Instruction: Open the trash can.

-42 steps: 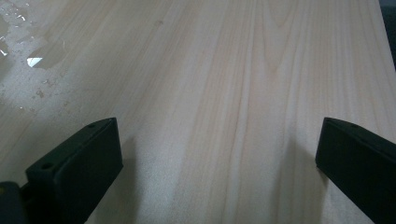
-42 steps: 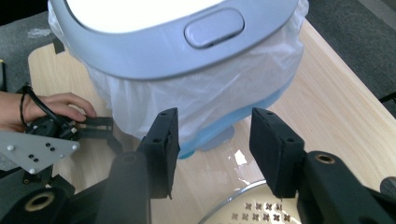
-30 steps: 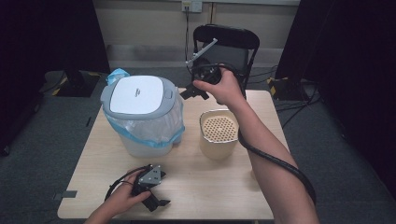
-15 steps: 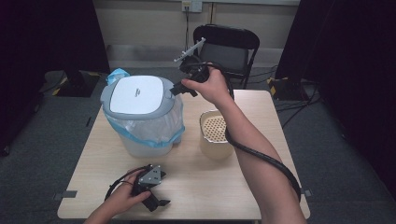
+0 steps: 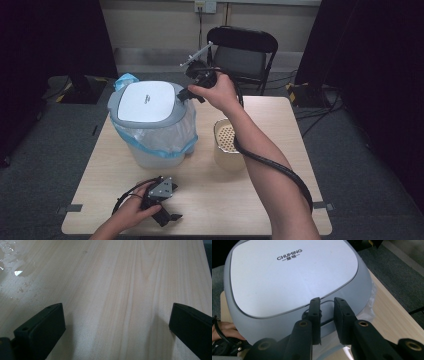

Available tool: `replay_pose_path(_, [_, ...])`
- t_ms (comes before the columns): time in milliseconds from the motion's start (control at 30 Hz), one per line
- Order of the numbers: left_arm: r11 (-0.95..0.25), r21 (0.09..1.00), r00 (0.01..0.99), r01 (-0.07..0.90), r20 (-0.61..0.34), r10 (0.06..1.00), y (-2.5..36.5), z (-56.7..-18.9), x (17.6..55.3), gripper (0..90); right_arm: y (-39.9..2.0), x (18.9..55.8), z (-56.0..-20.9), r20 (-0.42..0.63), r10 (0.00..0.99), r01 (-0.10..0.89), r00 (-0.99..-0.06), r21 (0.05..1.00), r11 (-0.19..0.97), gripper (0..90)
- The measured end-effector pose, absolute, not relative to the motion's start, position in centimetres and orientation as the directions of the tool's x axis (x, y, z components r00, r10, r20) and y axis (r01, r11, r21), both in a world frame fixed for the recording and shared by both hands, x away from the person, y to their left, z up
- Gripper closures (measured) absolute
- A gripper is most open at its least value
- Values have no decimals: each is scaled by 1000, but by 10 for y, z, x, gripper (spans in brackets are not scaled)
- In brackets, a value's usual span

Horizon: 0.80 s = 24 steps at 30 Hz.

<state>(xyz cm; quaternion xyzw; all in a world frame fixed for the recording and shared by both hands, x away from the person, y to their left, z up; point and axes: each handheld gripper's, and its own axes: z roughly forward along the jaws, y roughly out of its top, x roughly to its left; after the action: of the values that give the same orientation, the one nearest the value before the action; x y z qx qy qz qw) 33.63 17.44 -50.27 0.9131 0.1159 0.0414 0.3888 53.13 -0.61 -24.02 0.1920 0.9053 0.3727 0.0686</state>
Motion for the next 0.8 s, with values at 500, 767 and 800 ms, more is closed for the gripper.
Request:
replay_pose_path(500, [-671, 719, 970, 178, -12, 244, 174, -503, 336, 0, -6, 531, -242, 25, 396, 300, -918, 698, 650, 795])
replay_pose_path(767, [-670, 719, 969, 185, -18, 248, 174, -503, 336, 0, -6, 529, -242, 27, 404, 303, -914, 709, 637, 763])
replay_pose_path(800, [-670, 719, 969, 185, -18, 248, 174, -503, 336, 0, -6, 529, -242, 27, 404, 303, -914, 709, 637, 763])
